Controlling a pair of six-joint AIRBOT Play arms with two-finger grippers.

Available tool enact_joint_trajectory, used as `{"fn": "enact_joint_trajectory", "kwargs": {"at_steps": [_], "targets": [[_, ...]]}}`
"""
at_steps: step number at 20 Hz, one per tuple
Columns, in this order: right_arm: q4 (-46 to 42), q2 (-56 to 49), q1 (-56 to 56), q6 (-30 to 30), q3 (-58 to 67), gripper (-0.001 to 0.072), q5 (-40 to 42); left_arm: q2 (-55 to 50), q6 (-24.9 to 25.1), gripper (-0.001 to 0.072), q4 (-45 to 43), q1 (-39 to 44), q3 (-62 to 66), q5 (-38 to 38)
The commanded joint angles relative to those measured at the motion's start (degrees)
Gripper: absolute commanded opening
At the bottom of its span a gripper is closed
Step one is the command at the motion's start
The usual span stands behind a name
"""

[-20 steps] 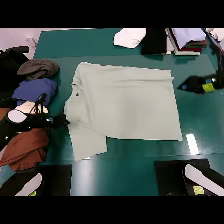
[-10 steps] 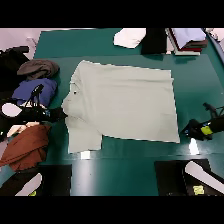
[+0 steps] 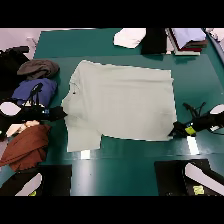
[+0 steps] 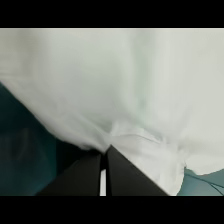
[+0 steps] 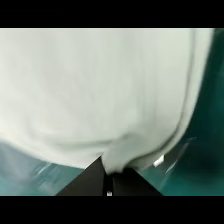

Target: Fold the shirts.

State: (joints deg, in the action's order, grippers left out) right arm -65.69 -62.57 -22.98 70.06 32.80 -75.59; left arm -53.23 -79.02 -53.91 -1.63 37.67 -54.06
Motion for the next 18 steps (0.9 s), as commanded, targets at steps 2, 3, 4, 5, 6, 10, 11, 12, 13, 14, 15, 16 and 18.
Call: {"fn": "enact_joint_trajectory", "kwargs": {"at_steps": [2,3,4,5,6,10,11,12,13,14,15,16,18], "targets": [[1.16,10.01,6.95,1.77,12.87,0.002,-1.6,4.04,-0.07,0.0021,-0.9,-0.02,11.32,-1.9],[1.18,12.04,7.72,2.75,18.4,0.002,-1.42,6.03,-0.74,0.0021,-2.08,-0.02,16.17,-1.99],[1.16,13.68,8.28,3.43,24.44,0.002,-0.9,7.89,-1.6,0.0022,-3.54,-0.02,21.62,-2.36],[1.18,15.08,8.5,3.45,31.12,0.002,-0.33,9.7,-2.01,0.0022,-4.87,-0.02,27.89,-2.84],[1.14,16.2,8.48,3.45,37.99,0.002,0.2,11.19,-2.01,0.0021,-5.57,-0.02,34.51,-3.39],[0.63,17.35,8.5,3.67,62.42,0.002,0.57,12.94,-2.21,0.0021,-6.03,-0.02,59.34,-4.04],[-0.61,17.35,8.5,5.05,67.21,0.0019,0.17,12.94,-2.73,0.0022,-6.03,-0.02,64.72,-4.0],[-2.38,17.35,8.48,6.1,71.76,0.002,-0.48,12.94,-3.28,0.0022,-6.1,-0.02,68.91,-3.89],[-4.44,17.31,8.48,6.71,75.23,0.0019,-1.01,12.94,-3.28,0.0021,-6.49,-0.02,72.46,-3.5],[-7.1,17.31,8.48,7.78,78.18,0.0019,-1.49,12.94,-3.39,0.0021,-7.87,-0.02,75.12,-2.62],[-9.62,17.27,8.48,8.85,80.3,0.0019,-2.12,12.92,-4.11,0.0022,-10.12,-0.02,77.09,-1.86],[-11.76,16.61,8.48,9.53,82.55,0.0019,-3.48,12.74,-5.68,0.0021,-12.48,-0.02,78.38,-1.42],[-12.39,14.25,8.5,10.03,86.73,0.0019,-7.04,11.63,-6.69,0.0021,-13.97,-0.02,78.47,-3.32]]}}
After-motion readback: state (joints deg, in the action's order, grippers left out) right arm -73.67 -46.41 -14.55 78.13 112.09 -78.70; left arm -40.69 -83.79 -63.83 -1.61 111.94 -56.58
